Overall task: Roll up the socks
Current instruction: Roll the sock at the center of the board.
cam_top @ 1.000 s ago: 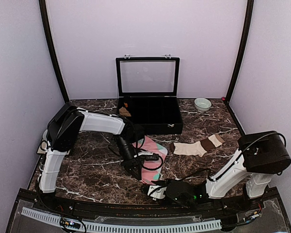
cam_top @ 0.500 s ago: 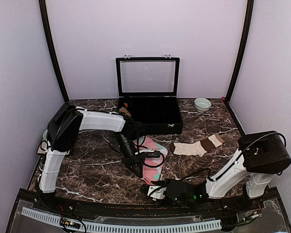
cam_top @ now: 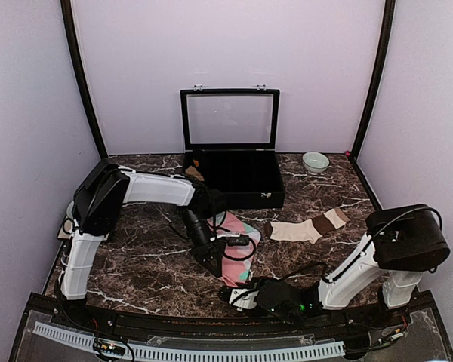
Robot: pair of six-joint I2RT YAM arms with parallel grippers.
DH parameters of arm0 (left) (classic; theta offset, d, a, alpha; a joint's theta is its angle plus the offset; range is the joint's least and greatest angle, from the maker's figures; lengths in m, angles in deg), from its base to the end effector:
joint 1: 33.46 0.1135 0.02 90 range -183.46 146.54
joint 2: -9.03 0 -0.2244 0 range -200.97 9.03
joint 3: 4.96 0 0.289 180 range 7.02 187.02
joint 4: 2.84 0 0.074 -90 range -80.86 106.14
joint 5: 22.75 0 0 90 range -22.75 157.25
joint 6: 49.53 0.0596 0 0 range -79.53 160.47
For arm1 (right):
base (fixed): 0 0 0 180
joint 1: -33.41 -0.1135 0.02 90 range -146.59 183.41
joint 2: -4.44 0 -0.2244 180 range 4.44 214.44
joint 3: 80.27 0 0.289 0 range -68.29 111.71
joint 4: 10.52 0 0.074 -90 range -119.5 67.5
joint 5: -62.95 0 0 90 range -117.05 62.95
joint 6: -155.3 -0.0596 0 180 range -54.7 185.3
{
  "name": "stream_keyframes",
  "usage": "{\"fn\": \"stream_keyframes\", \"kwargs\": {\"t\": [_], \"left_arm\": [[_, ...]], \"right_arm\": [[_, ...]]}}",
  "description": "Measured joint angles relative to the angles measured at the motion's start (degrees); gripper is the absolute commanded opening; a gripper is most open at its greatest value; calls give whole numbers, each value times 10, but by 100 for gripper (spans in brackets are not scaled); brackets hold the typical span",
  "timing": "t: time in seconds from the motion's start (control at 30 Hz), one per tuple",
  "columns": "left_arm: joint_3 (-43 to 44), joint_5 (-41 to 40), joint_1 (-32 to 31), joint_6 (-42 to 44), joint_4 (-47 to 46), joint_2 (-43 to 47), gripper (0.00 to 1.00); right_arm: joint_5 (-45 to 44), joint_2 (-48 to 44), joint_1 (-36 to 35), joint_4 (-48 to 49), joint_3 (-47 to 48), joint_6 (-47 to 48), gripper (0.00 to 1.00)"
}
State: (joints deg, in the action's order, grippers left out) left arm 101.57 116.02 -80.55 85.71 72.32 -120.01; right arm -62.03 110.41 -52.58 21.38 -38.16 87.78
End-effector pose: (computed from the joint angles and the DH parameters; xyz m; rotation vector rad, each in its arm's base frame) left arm 0.2485 -0.3332 0.0649 -1.9176 -1.9565 1.2382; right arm 0.0560 0.3101 0.0048 -1.4111 1.4450 0.0478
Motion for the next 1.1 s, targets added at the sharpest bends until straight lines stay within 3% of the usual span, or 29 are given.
{"fn": "stream_keyframes", "kwargs": {"t": [0.2,0.23,0.3,0.33,0.4,0.67,0.87,1.1], "left_arm": [[-51,-20,0,-34,-67,8,37],[-61,-21,0,-38,-76,17,46],[-81,-40,0,-46,-99,42,51],[-90,-46,-1,-49,-108,54,65],[-117,-70,2,-56,-139,83,74],[-234,-127,26,-74,-239,233,75],[-277,-127,17,-63,-279,309,63],[-320,-145,-76,-30,-301,317,55]], "right_arm": [[25,-8,0,-20,-1,-37,0],[33,-11,0,-23,-2,-47,0],[50,-17,1,-30,-5,-71,0],[58,-20,2,-33,-7,-84,0],[77,-28,3,-37,-12,-111,0],[197,-67,61,-50,-37,-233,0],[297,-85,107,-53,-52,-329,0],[367,-81,139,-45,-52,-411,0]]}}
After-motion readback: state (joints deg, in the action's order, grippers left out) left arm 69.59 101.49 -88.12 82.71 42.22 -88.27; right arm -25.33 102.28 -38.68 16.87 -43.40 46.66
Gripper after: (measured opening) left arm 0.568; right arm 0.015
